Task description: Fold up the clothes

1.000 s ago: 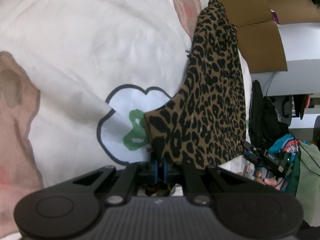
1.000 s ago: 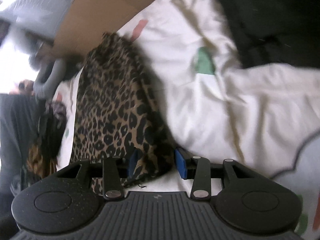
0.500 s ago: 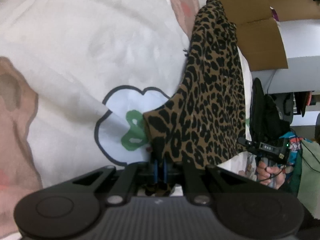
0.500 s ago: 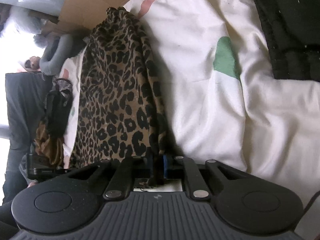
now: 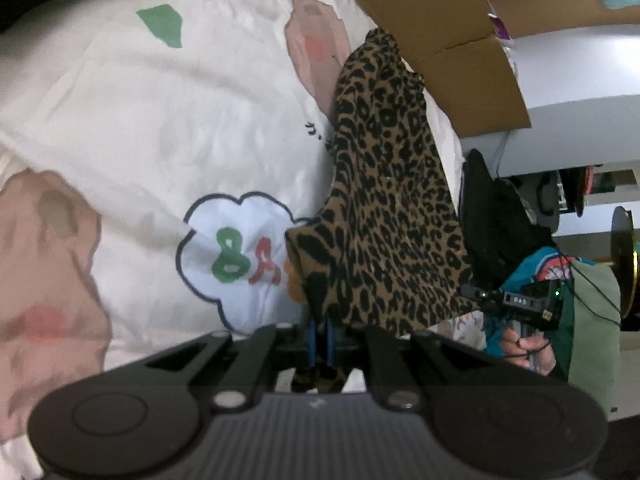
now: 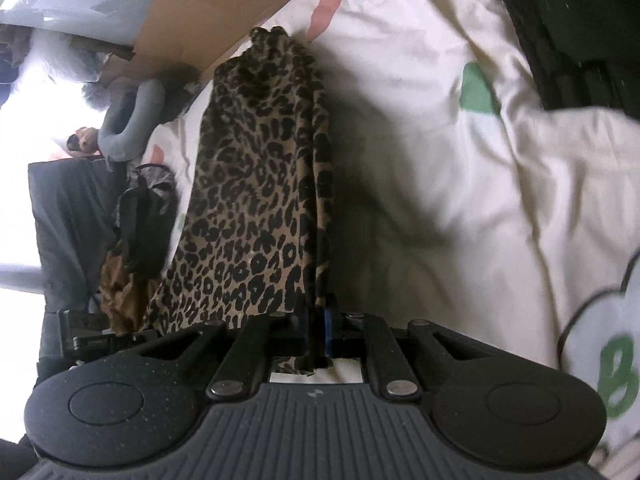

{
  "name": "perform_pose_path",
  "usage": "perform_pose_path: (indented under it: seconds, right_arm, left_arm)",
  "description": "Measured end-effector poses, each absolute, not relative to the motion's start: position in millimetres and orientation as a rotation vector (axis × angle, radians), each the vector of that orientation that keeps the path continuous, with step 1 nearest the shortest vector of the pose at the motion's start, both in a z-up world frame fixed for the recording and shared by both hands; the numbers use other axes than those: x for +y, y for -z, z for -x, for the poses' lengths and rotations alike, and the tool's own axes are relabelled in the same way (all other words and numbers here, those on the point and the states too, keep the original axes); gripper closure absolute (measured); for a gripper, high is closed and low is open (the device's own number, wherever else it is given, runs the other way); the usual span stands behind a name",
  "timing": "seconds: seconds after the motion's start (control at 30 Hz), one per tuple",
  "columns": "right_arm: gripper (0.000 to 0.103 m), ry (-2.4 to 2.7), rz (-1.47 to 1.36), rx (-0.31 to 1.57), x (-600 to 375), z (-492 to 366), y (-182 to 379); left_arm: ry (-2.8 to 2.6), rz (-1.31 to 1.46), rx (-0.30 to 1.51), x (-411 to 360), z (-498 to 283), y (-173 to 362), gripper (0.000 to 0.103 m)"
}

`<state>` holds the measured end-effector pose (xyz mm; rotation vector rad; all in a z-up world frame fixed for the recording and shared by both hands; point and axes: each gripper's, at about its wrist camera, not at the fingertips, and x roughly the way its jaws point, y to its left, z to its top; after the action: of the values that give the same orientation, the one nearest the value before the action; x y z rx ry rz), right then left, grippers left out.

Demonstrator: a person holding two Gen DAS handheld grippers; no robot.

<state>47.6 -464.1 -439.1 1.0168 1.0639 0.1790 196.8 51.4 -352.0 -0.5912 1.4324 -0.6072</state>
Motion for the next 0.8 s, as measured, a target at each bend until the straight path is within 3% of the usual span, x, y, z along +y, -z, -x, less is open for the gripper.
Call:
perform_pose_path:
  seconds: [0.5,0.8]
  right_arm:
    - [0.098,-0.273,-1.033,1.138,-436.6,2.3,413.8]
    - [0.098,-0.226,-1.037,1.177,-434.4,4.9,441.9]
  left_arm:
    - [0.6,0.665,1.472,79.5,-134.0,328.0,0.098]
    - [0.548,0.708,1.472,82.5,-132.6,360.8,0.098]
